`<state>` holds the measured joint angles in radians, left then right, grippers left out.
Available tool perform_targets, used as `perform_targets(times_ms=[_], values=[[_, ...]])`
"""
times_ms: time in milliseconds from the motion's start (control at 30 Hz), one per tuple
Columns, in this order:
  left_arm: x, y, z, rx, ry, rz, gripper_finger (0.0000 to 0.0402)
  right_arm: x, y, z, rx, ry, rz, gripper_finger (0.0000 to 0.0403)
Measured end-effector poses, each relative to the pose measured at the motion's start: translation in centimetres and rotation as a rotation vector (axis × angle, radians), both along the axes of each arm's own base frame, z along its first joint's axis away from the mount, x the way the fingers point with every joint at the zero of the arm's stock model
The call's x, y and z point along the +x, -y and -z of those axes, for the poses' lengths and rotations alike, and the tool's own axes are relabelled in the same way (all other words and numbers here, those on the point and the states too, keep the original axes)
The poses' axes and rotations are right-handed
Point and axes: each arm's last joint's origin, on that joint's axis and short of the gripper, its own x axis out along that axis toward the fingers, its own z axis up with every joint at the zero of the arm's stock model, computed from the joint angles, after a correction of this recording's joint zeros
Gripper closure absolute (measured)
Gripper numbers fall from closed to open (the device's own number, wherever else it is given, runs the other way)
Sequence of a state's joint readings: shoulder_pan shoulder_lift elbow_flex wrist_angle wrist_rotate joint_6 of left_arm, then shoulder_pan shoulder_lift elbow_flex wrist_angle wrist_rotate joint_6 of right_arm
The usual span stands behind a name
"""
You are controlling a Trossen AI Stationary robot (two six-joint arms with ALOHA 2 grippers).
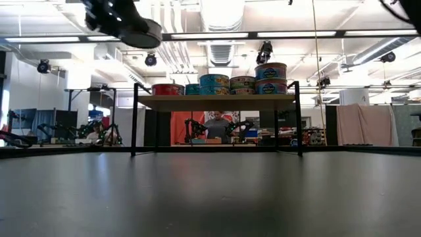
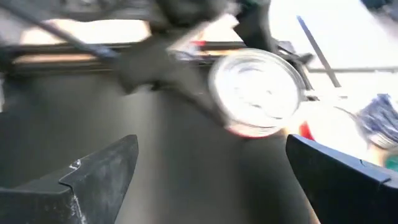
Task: Stack canned seafood by type on shelf
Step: Stack the red tuna can on top of the red tuna can on the shelf
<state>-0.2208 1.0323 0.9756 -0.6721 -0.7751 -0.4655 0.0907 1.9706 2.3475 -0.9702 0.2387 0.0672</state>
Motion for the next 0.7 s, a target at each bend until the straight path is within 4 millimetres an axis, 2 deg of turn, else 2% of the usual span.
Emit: perform_targets(times_ms=[167, 300, 433, 533, 700], values=[[0.8, -4.8, -0.9, 0.079, -0.04, 0.021, 0.0021, 1.2, 6.3, 1.2, -0.011, -0.006, 0.131, 0.0003], [0.7, -8.5, -0.7, 0.101, -0.079, 0.047, 0.0021, 1.7, 9.1, 1.8, -0.037, 0.0, 0.161, 0.0003], [0.2, -11.7, -0.2, 0.109, -0.042, 0.078, 0.0021, 2.5, 11.8, 2.0, -0.014, 0.07, 0.165, 0.0009], [0.0, -13.4, 0.3, 0.071, 0.005, 0.13, 0.002, 3.5, 14.0, 2.9, 0.027, 0.132, 0.179, 0.0037], [0.4, -14.8, 2.3, 0.087, -0.069, 0.141, 0.002, 5.0, 16.9, 4.9, 0.096, 0.19, 0.166, 0.0132]])
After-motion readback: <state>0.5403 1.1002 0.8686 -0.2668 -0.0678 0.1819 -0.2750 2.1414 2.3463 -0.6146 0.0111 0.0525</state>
